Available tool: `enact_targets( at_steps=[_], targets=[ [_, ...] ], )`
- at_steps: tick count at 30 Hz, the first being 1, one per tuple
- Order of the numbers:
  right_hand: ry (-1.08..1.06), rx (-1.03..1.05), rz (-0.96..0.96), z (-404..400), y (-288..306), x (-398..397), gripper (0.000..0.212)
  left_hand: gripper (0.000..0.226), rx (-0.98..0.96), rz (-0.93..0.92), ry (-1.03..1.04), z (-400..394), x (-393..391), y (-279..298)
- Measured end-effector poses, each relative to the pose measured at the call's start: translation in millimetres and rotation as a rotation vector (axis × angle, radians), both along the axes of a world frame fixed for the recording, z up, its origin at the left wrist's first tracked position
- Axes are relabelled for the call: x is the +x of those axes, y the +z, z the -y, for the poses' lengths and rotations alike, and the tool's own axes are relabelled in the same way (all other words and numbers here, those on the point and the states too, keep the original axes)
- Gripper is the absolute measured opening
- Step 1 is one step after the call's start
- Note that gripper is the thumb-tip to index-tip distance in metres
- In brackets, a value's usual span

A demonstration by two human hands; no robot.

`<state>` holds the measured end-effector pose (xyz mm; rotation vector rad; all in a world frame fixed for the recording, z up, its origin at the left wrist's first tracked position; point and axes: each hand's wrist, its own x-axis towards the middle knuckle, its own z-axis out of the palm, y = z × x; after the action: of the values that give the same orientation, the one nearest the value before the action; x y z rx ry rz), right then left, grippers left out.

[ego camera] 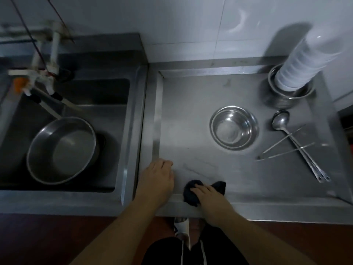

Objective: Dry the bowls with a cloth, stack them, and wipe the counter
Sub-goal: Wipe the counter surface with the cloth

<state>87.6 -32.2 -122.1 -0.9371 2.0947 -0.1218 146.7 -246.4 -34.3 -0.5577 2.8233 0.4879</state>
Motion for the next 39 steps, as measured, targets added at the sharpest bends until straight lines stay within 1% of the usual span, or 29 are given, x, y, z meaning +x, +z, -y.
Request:
enact_targets(
  at_steps=[2, 3, 4, 5, 6, 9, 10, 11, 12, 14, 16, 18, 21, 25, 27, 28, 31, 35, 36, 39],
  targets=[
    [-0.123, 0.036, 0.041, -3.8, 17.9, 5.5, 0.051, 0.038, 0.023, 0.003, -0.013, -6.1, 19.2, 9.4],
    [-0.232, 0.022, 0.089, -6.1, 26.1, 8.5, 0.043, 0.039, 0.046, 0.001, -0.009, -9.5, 27.8, 13.6],
    [-0.383, -0.029, 0.156, -8.3, 34.7, 10.2, 0.034, 0.040, 0.070, 0.000, -0.008, -13.3, 34.9, 17.8],
    [-0.572, -0.095, 0.250, -11.5, 43.7, 11.5, 0.026, 0.040, 0.095, 0.004, -0.013, -18.0, 41.4, 21.8],
    [-0.788, -0.155, 0.353, -14.0, 54.1, 12.8, 0.022, 0.041, 0.120, 0.013, -0.027, -23.2, 46.8, 26.0],
    [-1.397, -0.428, 0.620, -23.5, 92.4, 14.6, 0.023, 0.046, 0.225, 0.022, -0.050, -38.9, 53.5, 41.5],
    [-1.535, -0.517, 0.702, -27.5, 107.1, 13.3, 0.024, 0.047, 0.264, 0.015, -0.047, -44.8, 52.5, 48.8],
    [-1.606, -0.594, 0.774, -33.2, 123.8, 12.2, 0.027, 0.049, 0.303, 0.007, -0.039, -51.2, 50.6, 56.9],
    [-1.615, -0.663, 0.838, -39.0, 141.5, 9.6, 0.032, 0.051, 0.350, -0.004, -0.024, -58.4, 47.2, 66.4],
    [-1.559, -0.774, 0.944, -52.1, 174.9, 3.9, 0.042, 0.055, 0.475, -0.024, 0.028, -74.2, 38.2, 86.5],
    [-1.499, -0.860, 1.012, -68.4, 201.2, -4.5, 0.048, 0.058, 0.643, -0.039, 0.091, -92.3, 25.6, 107.8],
    [-1.437, -0.920, 1.061, -86.6, 222.6, -13.2, 0.051, 0.055, 0.824, -0.070, 0.149, -113.9, 11.6, 127.6],
    [-1.345, -0.973, 1.059, -120.3, 248.3, -24.7, 0.059, 0.035, 1.031, -0.139, 0.214, -152.6, -5.8, 149.4],
    [-1.237, -0.968, 0.935, -179.4, 268.2, -45.0, 0.059, 0.025, 1.075, -0.282, 0.286, -206.2, -20.3, 172.2],
    [-1.151, -0.925, 0.890, -207.9, 274.9, -54.6, 0.053, 0.017, 1.060, -0.347, 0.290, -227.8, -25.2, 182.1],
    [-1.086, -0.896, 0.874, -219.7, 278.9, -58.2, 0.052, 0.015, 1.024, -0.366, 0.270, -236.8, -26.7, 188.5],
    [-0.909, -0.813, 0.795, -239.4, 292.3, -68.6, 0.052, 0.016, 0.878, -0.359, 0.146, -254.2, -29.0, 211.8],
    [-0.752, -0.777, 0.629, -251.1, 311.9, -89.5, 0.032, 0.011, 0.612, -0.344, -0.036, -254.9, -35.7, 247.4],
    [-0.701, -0.766, 0.586, -252.6, 319.1, -94.0, 0.032, 0.011, 0.549, -0.338, -0.081, -251.9, -39.0, 256.9],
    [-0.541, -0.712, 0.454, -252.2, 346.9, -101.4, 0.050, 0.016, 0.385, -0.306, -0.213, -240.9, -49.5, 284.7]
  ],
)
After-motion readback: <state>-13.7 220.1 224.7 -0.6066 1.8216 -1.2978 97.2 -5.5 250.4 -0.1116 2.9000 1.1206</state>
